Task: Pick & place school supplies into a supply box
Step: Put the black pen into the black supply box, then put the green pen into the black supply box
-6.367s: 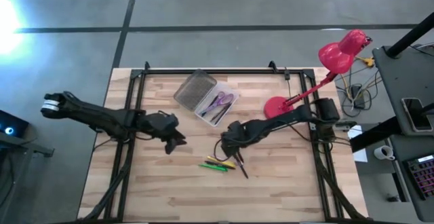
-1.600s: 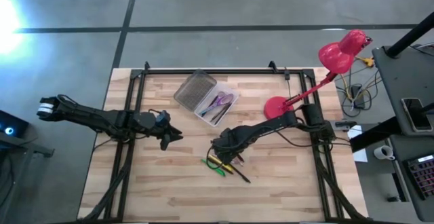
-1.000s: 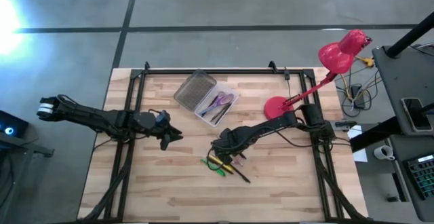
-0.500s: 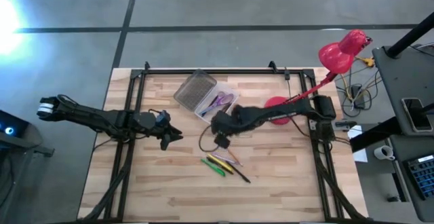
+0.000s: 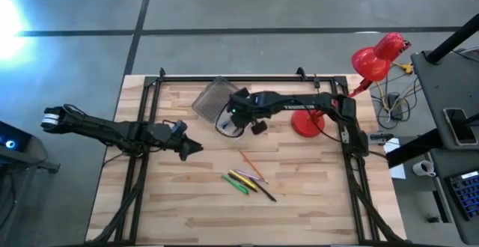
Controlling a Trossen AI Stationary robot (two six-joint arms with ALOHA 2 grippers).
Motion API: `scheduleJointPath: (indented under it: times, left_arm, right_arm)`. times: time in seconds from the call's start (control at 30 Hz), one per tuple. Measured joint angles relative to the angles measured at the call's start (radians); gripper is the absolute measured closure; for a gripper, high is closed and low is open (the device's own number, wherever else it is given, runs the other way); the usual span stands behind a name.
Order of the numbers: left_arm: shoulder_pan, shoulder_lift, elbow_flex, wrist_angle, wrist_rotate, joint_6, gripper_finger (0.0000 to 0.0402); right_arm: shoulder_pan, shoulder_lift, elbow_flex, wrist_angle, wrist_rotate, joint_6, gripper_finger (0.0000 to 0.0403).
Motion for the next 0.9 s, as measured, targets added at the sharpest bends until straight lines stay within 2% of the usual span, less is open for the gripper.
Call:
scheduleJointPath:
  times: [0.23, 0.47, 0.73, 0.9]
  left_arm:
    - [0.000, 0.000, 0.000, 0.042, -0.012, -0.039, 0.0272]
    - [0.000, 0.000, 0.000, 0.052, -0.079, -0.046, 0.0272]
    - [0.000, 0.000, 0.000, 0.052, -0.087, -0.046, 0.0272]
    - [0.000, 0.000, 0.000, 0.051, -0.102, -0.027, 0.0272]
  right_arm:
    - [-0.027, 0.072, 0.034, -0.051, 0.009, -0.207, 0.0381]
    - [-0.017, 0.087, 0.032, 0.004, -0.007, -0.202, 0.0372]
    - [-0.018, 0.088, 0.032, 0.054, -0.066, -0.143, 0.0303]
    - [-0.005, 0.088, 0.045, 0.066, 0.029, -0.108, 0.0257]
